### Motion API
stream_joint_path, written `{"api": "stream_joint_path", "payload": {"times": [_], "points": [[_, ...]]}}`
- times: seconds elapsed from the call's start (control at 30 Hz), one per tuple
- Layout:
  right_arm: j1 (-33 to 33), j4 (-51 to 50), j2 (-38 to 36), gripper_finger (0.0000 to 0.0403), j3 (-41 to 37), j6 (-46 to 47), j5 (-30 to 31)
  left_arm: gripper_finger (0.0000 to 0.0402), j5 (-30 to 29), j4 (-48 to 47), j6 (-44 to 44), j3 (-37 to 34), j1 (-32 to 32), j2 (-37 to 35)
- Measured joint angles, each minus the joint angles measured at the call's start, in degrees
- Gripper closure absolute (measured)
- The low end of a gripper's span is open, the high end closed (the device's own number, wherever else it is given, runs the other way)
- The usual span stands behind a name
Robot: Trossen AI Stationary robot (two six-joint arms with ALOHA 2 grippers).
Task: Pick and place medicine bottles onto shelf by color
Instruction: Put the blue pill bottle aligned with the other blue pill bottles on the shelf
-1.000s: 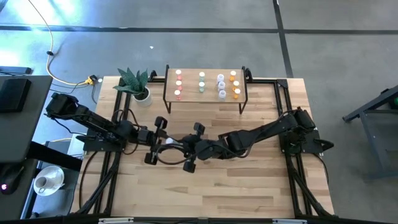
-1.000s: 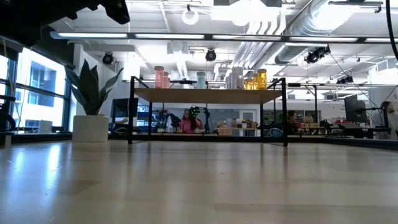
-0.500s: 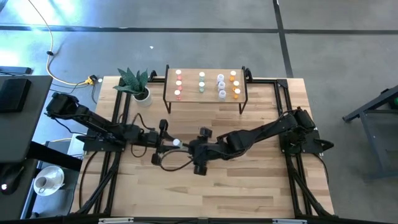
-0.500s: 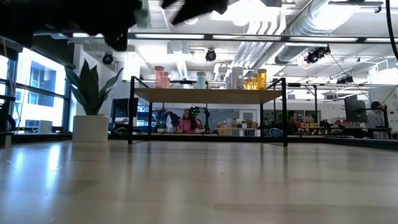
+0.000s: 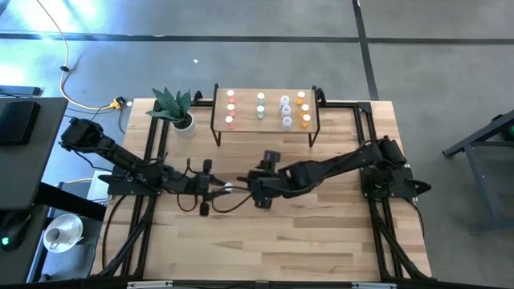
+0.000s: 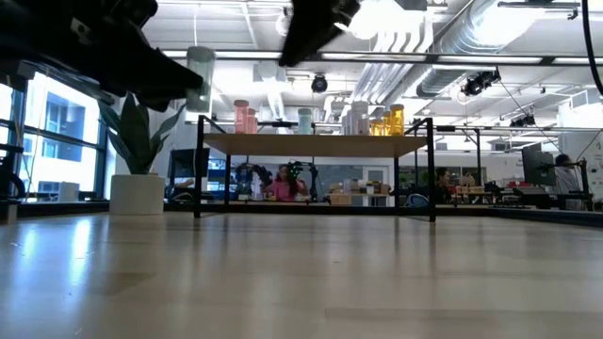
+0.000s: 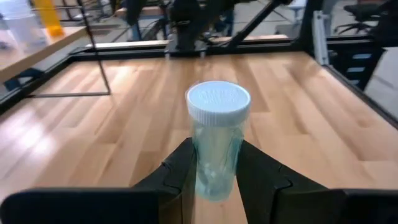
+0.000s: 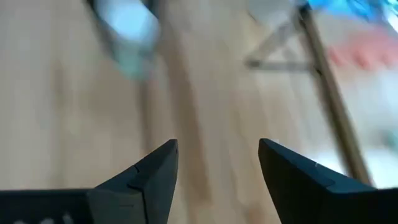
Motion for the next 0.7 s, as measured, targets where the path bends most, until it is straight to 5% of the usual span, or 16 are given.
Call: {"api": "stream_joint_path", "payload": {"times": [0.2,0.47,0.7], "points": [[-2.1,16.5,0.0,0.019,0.0,-9.6,-14.9,0.0316,-0.7,-0.4,0.0,0.0,0.0,0.0],[-4.6,28.7,1.5,0.019,0.0,-16.3,-19.6,0.0316,-0.7,3.5,1.2,0.0,0.1,0.0],[-6.8,27.7,3.3,0.019,0.0,-14.2,-24.4,0.0316,-0.9,5.4,5.1,0.0,0.2,0.0]]}}
